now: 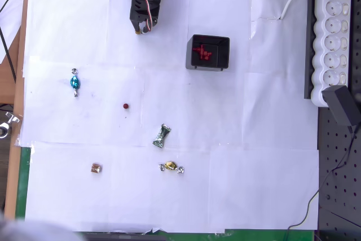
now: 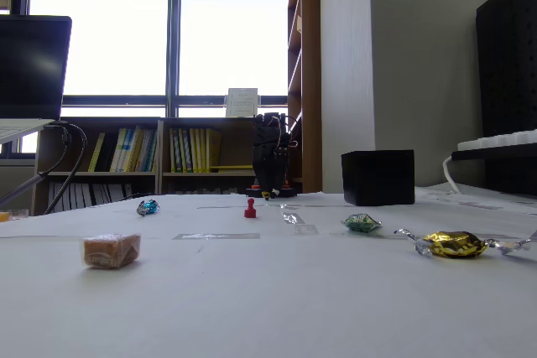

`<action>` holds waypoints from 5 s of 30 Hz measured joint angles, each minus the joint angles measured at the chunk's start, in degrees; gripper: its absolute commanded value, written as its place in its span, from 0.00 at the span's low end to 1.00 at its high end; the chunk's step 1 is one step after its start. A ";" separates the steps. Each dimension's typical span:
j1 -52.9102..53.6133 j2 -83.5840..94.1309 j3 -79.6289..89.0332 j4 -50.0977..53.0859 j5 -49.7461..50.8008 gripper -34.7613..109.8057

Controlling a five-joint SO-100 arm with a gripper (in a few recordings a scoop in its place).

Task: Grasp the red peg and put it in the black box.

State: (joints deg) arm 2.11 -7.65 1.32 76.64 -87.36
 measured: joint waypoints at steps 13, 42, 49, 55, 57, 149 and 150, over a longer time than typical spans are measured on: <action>1.85 0.00 0.18 -26.46 -3.69 0.24; 4.66 78.31 73.83 -21.53 3.96 0.24; 7.56 87.10 59.50 -51.15 1.58 0.24; 8.09 89.38 46.41 -71.89 -1.41 0.24; 7.73 89.38 42.71 -77.43 -1.41 0.24; 9.05 147.30 52.03 -154.78 -2.46 0.41; 9.23 147.30 52.03 -154.78 -2.46 0.41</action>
State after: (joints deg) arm 11.34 139.66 53.35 -78.13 -89.82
